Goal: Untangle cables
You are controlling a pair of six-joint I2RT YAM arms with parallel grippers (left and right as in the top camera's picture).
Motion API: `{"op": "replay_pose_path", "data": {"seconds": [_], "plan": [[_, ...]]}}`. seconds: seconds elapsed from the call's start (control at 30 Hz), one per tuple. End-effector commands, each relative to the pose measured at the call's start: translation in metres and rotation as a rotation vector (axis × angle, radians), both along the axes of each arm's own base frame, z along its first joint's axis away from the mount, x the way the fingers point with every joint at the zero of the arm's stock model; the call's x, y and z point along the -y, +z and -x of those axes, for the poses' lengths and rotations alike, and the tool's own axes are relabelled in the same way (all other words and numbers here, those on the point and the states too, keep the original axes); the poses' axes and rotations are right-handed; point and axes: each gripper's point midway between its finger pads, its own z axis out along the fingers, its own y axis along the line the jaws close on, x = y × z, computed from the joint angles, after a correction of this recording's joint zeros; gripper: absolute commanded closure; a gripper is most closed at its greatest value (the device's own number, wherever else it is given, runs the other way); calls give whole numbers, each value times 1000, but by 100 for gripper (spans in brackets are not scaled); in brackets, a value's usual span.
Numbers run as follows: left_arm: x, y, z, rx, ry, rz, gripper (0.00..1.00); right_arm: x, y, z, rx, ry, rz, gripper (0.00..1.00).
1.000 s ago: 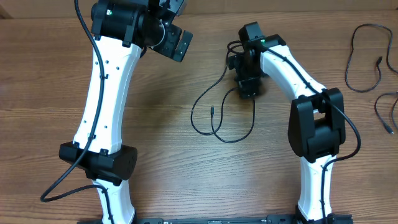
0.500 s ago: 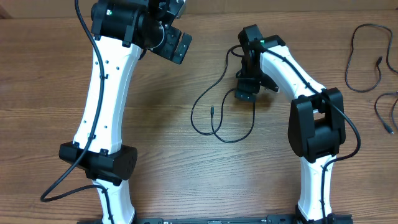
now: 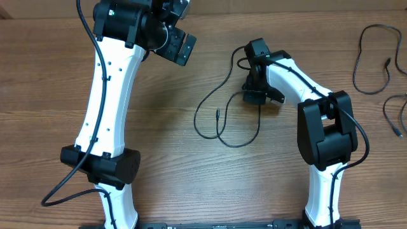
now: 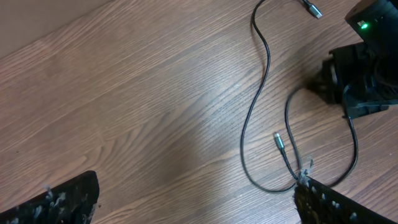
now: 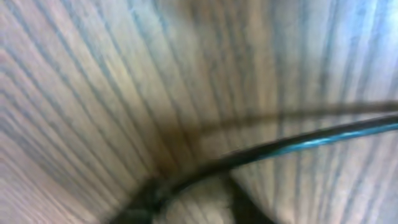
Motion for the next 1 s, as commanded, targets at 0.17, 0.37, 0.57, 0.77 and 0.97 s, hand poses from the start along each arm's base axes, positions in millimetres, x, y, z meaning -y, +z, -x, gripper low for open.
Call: {"op": "replay_pose_path", "data": {"seconds": [0.17, 0.37, 0.57, 0.77, 0.97], "plan": [[-2, -4, -1, -11, 10, -7, 0, -11, -11, -20, 107, 170, -44, 96], [-2, -4, 0, -14, 10, -7, 0, -34, 75, -102, 621, 657, 79, 96], [-2, -4, -1, -13, 10, -7, 0, -42, 193, -129, 1014, 988, 354, 96], [-1, -2, -5, 7, 10, -1, 0, -32, 304, -110, 1216, 1198, 696, 96], [0, -1, -7, 16, 10, 2, 0, 24, 417, -72, 1215, 1119, 1179, 96]]}}
